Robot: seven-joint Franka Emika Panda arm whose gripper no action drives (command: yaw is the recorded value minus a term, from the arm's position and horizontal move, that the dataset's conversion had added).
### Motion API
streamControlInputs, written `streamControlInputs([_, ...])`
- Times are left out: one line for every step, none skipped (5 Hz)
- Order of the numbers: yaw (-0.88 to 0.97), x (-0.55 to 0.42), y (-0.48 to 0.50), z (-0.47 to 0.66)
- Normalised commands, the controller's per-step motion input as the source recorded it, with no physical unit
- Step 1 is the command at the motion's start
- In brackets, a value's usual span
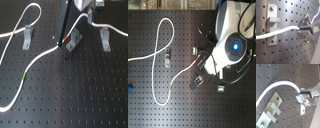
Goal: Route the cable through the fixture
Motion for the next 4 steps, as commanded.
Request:
streamControlInputs([0.08, 0.001, 0.000, -0.41])
streamControlInputs([0.00, -0.079, -0.074, -0.59])
streamControlInputs([-0.31, 0.116, -0.086, 0.00])
streamControlInputs([-0.12, 0.285, 0.173, 0.29])
